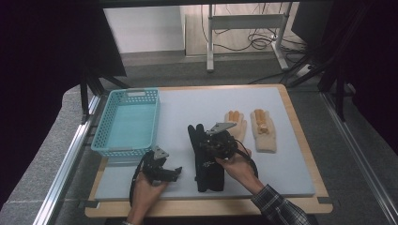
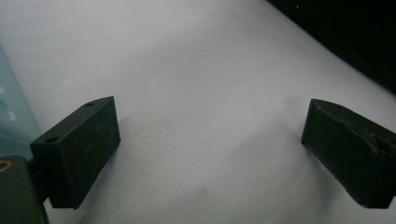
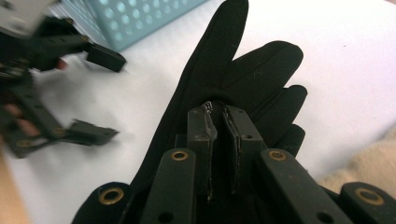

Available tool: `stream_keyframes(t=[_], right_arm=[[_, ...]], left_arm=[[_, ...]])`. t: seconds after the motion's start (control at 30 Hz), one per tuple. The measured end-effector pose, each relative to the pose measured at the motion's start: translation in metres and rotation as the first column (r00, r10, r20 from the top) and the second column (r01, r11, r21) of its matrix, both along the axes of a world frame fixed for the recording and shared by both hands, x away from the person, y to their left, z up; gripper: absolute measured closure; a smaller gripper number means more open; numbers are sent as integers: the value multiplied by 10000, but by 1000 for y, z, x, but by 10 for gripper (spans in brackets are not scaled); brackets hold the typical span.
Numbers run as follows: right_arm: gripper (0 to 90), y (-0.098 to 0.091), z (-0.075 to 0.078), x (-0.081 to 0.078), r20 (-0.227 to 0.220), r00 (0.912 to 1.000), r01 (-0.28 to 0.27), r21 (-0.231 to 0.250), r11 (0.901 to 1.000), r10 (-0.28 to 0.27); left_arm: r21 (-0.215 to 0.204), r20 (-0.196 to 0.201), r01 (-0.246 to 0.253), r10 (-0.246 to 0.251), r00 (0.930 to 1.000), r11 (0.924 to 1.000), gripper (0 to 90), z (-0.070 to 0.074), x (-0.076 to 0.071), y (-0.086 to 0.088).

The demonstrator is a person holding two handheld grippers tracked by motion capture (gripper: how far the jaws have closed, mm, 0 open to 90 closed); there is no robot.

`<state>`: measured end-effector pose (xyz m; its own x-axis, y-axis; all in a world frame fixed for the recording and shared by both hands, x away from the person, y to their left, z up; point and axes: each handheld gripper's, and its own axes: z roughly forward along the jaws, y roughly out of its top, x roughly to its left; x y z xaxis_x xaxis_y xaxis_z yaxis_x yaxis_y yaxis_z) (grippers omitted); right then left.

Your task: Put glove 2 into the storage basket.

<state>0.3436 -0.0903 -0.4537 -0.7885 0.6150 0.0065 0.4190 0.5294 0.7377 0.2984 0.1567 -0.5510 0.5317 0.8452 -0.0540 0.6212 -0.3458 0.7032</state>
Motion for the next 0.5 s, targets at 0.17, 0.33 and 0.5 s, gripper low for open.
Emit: stream_keyframes(t=[0.17,0.33,0.5], right_arm=[[792,-3,-8,-15,114,9994,340,127,9993,-342],[752,0,-35,-16,59,9960,890,165,9959,-891],[562,-4,-40,-13,187,9950,975,123,9952,-978]], left_arm=[[-6,-13,-14,14,10000,10000,46,0,0,0],[-3,-16,-18,18,10000,10000,46,0,0,0],[20,7,-5,5,10000,10000,46,0,0,0]])
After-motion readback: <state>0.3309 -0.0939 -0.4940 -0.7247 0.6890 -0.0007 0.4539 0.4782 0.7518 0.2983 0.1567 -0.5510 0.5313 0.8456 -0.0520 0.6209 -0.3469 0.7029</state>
